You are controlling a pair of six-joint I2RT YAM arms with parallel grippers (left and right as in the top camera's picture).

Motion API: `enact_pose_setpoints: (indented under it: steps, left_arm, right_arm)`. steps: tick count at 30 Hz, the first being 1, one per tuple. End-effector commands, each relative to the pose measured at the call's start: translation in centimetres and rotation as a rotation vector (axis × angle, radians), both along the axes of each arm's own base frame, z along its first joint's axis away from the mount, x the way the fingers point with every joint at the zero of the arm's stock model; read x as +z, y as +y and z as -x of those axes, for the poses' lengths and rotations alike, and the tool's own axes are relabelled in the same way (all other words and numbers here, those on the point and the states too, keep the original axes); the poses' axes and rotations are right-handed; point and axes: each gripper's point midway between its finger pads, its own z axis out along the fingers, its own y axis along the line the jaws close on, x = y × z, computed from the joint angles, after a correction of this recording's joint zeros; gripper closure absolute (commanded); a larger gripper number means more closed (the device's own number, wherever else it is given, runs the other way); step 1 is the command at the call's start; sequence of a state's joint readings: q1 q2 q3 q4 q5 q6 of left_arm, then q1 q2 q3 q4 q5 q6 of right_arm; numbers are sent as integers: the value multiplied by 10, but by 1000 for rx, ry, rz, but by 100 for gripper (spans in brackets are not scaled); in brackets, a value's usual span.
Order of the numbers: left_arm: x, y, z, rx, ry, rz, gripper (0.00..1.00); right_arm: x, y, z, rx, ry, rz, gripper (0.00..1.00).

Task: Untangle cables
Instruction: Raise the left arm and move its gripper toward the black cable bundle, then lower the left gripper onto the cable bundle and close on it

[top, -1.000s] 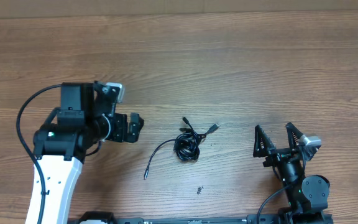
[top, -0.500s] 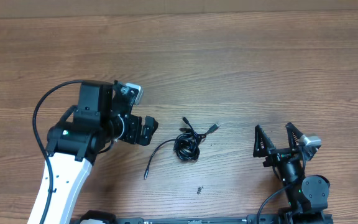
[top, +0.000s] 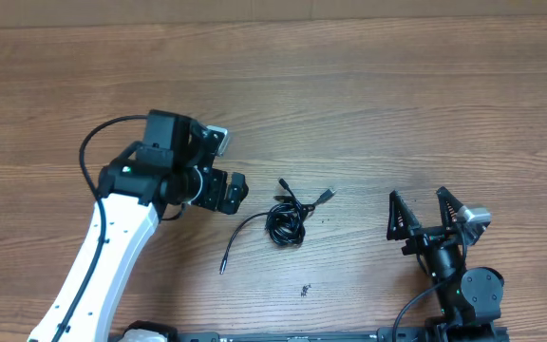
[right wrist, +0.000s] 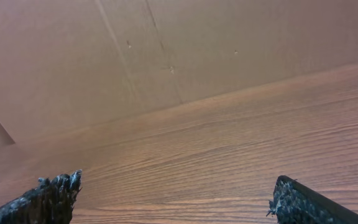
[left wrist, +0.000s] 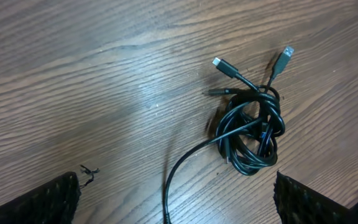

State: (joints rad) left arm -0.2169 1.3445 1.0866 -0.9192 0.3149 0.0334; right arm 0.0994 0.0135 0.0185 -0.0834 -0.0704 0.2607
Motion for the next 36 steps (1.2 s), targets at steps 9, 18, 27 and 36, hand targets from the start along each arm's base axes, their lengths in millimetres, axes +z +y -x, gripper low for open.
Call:
enact_pose_setpoints:
  steps: [9, 18, 27, 36]
  left_arm:
    - [3, -3, -11, -13, -30, -8, 0]
    - [4, -4, -12, -14, -35, -4, 0]
    - [4, -4, -14, -15, -41, -2, 0]
    - [7, -6, -19, 3, -60, 11, 1]
  right_arm:
    - [-2, -2, 0, -11, -4, 7, 0]
    - [-2, -2, 0, -11, -4, 7, 0]
    - [-2, -2, 0, -11, -4, 7, 0]
    - [-2, -2, 0, -11, -4, 7, 0]
